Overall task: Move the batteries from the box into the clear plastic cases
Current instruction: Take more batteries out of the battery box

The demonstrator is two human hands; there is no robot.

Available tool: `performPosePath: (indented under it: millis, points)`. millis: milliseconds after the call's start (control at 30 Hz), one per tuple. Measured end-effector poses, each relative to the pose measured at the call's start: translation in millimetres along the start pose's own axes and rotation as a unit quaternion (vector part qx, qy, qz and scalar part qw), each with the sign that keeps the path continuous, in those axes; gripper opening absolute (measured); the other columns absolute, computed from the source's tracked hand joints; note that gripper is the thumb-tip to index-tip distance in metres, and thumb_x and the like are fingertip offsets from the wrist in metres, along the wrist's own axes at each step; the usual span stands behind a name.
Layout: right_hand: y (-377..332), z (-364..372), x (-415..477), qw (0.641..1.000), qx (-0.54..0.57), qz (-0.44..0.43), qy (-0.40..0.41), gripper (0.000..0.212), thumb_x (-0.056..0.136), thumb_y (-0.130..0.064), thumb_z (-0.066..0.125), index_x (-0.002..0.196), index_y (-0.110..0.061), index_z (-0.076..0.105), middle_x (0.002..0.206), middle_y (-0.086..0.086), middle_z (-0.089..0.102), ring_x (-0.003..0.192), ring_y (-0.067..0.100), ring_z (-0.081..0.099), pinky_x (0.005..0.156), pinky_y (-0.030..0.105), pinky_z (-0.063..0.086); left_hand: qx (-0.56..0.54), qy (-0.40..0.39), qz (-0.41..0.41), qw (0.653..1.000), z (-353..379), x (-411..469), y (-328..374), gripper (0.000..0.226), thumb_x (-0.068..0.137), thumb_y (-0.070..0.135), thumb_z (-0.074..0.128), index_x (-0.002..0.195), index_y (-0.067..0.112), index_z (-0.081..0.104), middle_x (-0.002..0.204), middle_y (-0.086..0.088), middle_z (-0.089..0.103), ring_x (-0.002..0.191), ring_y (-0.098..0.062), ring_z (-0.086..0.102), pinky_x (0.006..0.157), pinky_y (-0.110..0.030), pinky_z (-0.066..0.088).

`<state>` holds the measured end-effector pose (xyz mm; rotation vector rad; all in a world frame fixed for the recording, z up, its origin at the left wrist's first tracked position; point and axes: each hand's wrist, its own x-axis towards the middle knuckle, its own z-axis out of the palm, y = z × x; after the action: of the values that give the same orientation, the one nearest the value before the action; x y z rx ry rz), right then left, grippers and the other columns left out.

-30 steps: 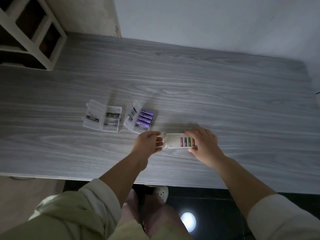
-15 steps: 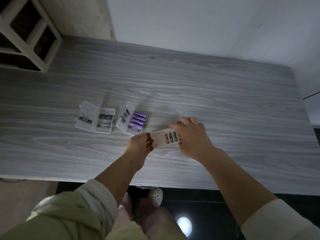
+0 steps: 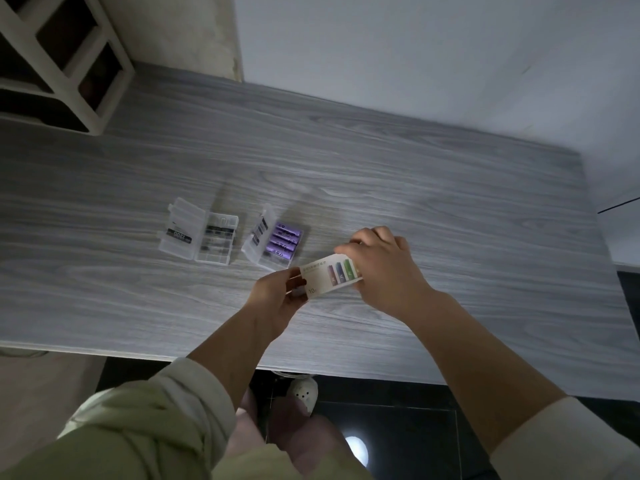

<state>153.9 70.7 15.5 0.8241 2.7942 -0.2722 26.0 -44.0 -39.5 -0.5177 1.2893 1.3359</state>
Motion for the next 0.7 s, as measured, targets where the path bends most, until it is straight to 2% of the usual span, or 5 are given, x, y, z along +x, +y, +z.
performPosePath:
  millis: [233, 367, 433, 533, 700]
  points:
    - [-4.2, -5.5, 2.0, 1.0, 0.011, -0.002, -0.004, 0.05, 0.08, -0.019, 0.065, 0.125, -0.035, 0.05, 0.122, -0.009, 0.047, 0.12, 0.018, 0.032, 0.096, 0.036, 0.027, -0.011, 0.0, -0.018, 1.0, -5.2, -3.8, 4.2, 0.019, 0.093, -0.003, 0.05, 0.078, -0.002, 0.06, 0.085, -0.017, 0.062, 0.076, -0.026, 0.063, 0.075, -0.037, 0.057]
    - [-5.8, -8.3, 2.5, 1.0, 0.015, -0.002, -0.002, 0.049, 0.081, -0.02, 0.065, 0.126, -0.036, 0.05, 0.122, -0.01, 0.047, 0.12, 0.017, 0.032, 0.095, 0.034, 0.027, -0.018, -0.004, -0.024, 1.0, -7.7, -4.4, 6.8, 0.019, 0.094, 0.003, 0.053, 0.076, 0.001, 0.06, 0.078, -0.013, 0.063, 0.06, -0.018, 0.064, 0.064, -0.031, 0.058]
    - [-5.3, -9.8, 2.0, 1.0, 0.022, 0.005, -0.002, 0.05, 0.082, -0.021, 0.065, 0.127, -0.036, 0.05, 0.123, -0.01, 0.046, 0.121, 0.016, 0.032, 0.096, 0.034, 0.027, -0.019, -0.007, -0.019, 1.0, -7.6, -4.1, 8.7, 0.017, 0.094, 0.003, 0.052, 0.08, 0.001, 0.061, 0.079, -0.014, 0.064, 0.067, -0.02, 0.064, 0.058, -0.029, 0.058]
    - [-3.9, -11.5, 1.9, 0.999, 0.033, 0.02, -0.011, 0.05, 0.083, -0.024, 0.065, 0.129, -0.036, 0.049, 0.125, -0.01, 0.046, 0.121, 0.015, 0.031, 0.096, 0.033, 0.027, -0.001, -0.008, -0.015, 1.0, -9.5, -2.8, 10.9, 0.016, 0.093, 0.002, 0.053, 0.082, 0.0, 0.064, 0.08, -0.014, 0.064, 0.073, -0.021, 0.062, 0.074, -0.031, 0.056]
    - [-4.4, -13.6, 2.4, 0.996, 0.079, 0.047, -0.013, 0.05, 0.081, -0.025, 0.068, 0.126, -0.036, 0.052, 0.122, -0.009, 0.047, 0.119, 0.016, 0.033, 0.095, 0.033, 0.028, 0.07, -0.015, -0.013, 0.997, -18.2, -3.8, 13.8, 0.016, 0.095, 0.009, 0.051, 0.085, 0.004, 0.063, 0.078, -0.013, 0.061, 0.064, -0.019, 0.055, 0.066, -0.032, 0.053]
